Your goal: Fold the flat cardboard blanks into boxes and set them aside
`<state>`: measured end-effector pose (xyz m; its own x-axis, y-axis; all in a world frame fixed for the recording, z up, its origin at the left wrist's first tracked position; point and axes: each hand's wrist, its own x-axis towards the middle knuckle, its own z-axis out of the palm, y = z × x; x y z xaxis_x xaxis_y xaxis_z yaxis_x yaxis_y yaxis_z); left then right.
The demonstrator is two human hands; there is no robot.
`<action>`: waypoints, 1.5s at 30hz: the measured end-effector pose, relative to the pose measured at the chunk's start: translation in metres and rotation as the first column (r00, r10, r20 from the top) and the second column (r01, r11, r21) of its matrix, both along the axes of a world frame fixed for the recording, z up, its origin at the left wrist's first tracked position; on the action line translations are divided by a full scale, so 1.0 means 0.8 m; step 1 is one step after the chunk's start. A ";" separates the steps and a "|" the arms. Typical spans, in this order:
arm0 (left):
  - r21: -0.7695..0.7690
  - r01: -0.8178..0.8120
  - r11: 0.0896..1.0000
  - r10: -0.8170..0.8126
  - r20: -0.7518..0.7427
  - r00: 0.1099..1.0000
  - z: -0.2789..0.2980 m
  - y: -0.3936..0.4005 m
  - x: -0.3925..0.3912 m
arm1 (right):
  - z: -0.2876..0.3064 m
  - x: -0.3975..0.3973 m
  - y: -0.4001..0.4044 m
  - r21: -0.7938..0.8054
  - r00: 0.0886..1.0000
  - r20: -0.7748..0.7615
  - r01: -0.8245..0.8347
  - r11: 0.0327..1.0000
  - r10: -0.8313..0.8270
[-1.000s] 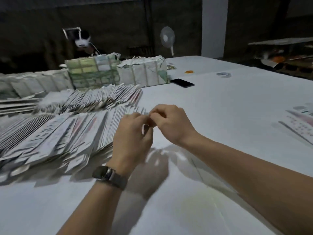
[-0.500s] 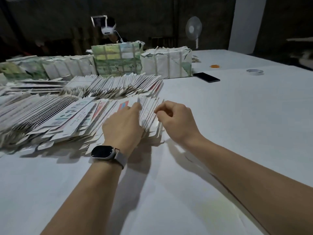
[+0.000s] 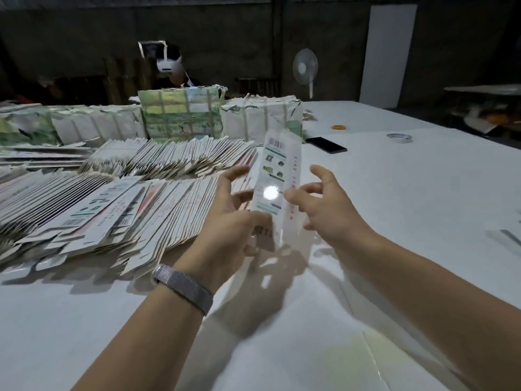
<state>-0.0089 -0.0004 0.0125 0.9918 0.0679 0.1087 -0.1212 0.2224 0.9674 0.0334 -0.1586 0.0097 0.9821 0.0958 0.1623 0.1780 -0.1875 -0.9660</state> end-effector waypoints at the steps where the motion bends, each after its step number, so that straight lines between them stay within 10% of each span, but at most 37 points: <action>1: 0.021 0.038 0.999 -0.038 -0.008 0.999 -0.004 -0.003 0.000 | -0.004 -0.001 -0.008 0.028 1.000 -0.008 0.000 1.000 0.000; 13: 0.182 0.270 0.946 -0.266 -0.048 0.963 -0.030 -0.022 0.001 | -0.037 -0.018 -0.024 0.217 0.998 0.050 -0.052 0.975 0.042; 45: -0.008 0.157 0.988 -0.157 -0.017 0.987 -0.032 -0.047 -0.007 | -0.035 -0.040 -0.019 0.260 0.987 0.039 -0.160 0.952 0.155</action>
